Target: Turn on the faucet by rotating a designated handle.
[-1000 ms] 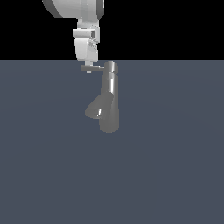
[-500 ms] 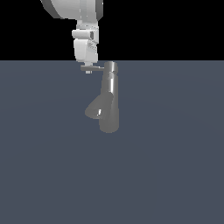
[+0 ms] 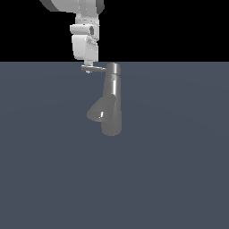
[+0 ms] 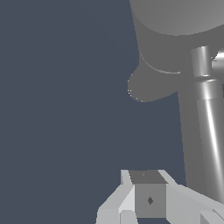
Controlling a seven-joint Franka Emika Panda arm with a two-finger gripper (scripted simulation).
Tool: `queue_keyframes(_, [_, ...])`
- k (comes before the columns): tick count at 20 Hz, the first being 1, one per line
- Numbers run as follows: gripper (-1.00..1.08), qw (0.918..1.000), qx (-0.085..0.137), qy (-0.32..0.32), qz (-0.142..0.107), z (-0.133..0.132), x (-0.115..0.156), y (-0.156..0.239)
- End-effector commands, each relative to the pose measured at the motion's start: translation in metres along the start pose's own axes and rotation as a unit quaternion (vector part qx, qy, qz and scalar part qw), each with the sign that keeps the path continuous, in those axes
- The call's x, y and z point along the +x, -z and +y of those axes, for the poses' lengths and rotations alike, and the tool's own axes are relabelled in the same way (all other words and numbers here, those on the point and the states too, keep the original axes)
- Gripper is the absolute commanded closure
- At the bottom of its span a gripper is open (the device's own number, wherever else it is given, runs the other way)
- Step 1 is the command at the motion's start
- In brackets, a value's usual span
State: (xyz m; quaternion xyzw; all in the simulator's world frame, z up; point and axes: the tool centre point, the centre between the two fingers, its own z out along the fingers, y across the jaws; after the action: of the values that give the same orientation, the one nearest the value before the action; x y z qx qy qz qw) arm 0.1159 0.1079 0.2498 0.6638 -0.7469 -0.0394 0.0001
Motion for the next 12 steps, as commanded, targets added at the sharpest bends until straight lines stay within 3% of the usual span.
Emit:
queue_keyframes(1, [1.08,1.0000,-0.003,0.001,0.001,0.009,-0.001,0.002])
queue_keyframes(12, [1.08,1.0000,-0.003,0.000,0.000,0.039,-0.002,0.014])
